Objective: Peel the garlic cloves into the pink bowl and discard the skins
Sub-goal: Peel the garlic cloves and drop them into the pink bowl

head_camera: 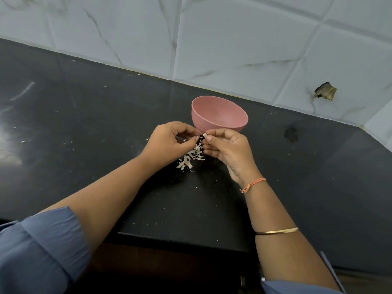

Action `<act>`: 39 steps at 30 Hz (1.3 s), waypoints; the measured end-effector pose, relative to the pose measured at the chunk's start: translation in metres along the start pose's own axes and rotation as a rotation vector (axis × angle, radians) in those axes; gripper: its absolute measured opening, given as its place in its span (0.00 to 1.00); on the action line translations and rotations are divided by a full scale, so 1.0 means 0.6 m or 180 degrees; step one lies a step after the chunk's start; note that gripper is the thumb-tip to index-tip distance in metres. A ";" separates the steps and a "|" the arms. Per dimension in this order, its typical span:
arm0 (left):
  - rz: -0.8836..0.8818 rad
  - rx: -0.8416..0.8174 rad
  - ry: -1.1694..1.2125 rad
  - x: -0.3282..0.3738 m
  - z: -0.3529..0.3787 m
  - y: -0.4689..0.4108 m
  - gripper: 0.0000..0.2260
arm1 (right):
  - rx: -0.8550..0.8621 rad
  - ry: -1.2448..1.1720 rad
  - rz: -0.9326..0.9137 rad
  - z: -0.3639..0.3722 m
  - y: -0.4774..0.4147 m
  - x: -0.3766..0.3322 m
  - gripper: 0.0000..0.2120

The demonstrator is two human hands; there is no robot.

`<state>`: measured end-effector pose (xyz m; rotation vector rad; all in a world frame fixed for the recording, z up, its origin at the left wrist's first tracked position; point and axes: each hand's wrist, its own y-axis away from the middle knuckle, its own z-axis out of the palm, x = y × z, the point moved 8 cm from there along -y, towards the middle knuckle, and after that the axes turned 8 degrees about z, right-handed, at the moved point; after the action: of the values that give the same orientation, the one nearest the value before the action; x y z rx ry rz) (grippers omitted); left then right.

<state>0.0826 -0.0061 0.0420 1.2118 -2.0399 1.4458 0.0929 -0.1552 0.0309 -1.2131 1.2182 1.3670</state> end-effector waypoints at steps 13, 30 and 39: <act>0.0081 -0.0004 -0.0060 0.007 -0.001 0.001 0.06 | -0.0024 0.0279 -0.0042 0.007 0.003 0.002 0.03; -0.0030 0.0130 -0.0160 0.001 -0.008 -0.001 0.06 | -0.0135 0.0225 0.0106 0.015 0.006 0.003 0.02; -0.0247 0.0295 -0.0118 -0.013 -0.015 -0.002 0.05 | -0.0294 -0.0216 0.0211 0.019 0.009 0.001 0.04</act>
<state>0.0862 0.0053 0.0410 1.3489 -1.9459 1.5066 0.0866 -0.1444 0.0311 -1.1891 1.1680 1.5157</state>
